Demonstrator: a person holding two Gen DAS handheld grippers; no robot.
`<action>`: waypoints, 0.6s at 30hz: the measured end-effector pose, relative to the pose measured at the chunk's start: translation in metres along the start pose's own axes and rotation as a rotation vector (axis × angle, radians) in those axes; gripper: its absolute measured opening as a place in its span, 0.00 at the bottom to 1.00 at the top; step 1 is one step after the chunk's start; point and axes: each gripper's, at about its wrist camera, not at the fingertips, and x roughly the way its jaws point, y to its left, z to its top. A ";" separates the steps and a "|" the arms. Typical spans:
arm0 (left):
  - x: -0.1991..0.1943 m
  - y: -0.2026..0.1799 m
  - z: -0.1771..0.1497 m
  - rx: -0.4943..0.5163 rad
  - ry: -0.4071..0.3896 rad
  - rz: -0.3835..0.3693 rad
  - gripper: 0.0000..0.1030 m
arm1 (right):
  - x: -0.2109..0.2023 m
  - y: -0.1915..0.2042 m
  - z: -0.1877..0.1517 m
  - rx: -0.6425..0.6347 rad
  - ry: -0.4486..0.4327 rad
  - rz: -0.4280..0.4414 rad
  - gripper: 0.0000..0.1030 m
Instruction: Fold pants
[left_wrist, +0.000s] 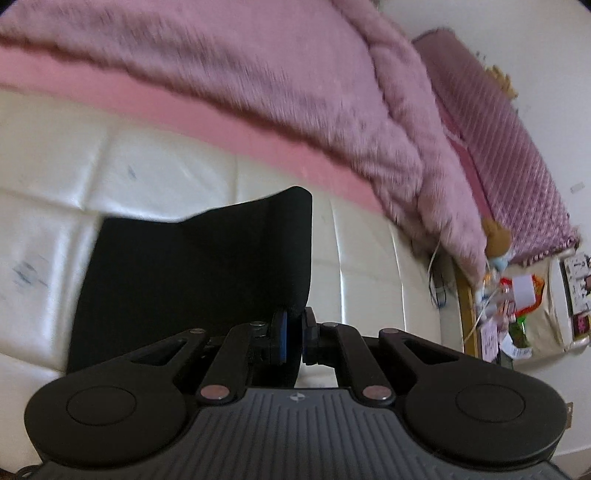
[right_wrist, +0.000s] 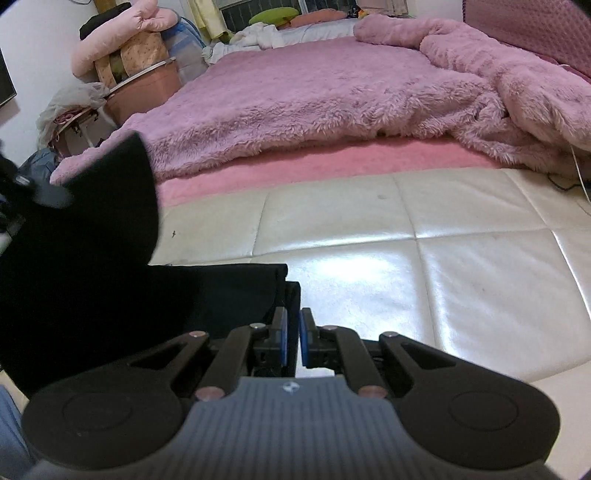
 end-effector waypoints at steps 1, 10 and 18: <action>0.013 -0.002 -0.002 -0.004 0.023 0.008 0.06 | -0.001 -0.001 -0.002 0.008 0.000 0.001 0.03; 0.088 0.007 -0.015 0.000 0.126 0.067 0.06 | 0.000 -0.010 -0.014 0.049 0.012 0.018 0.03; 0.094 0.010 -0.013 0.033 0.140 -0.037 0.22 | 0.004 -0.001 -0.015 0.051 0.032 0.048 0.03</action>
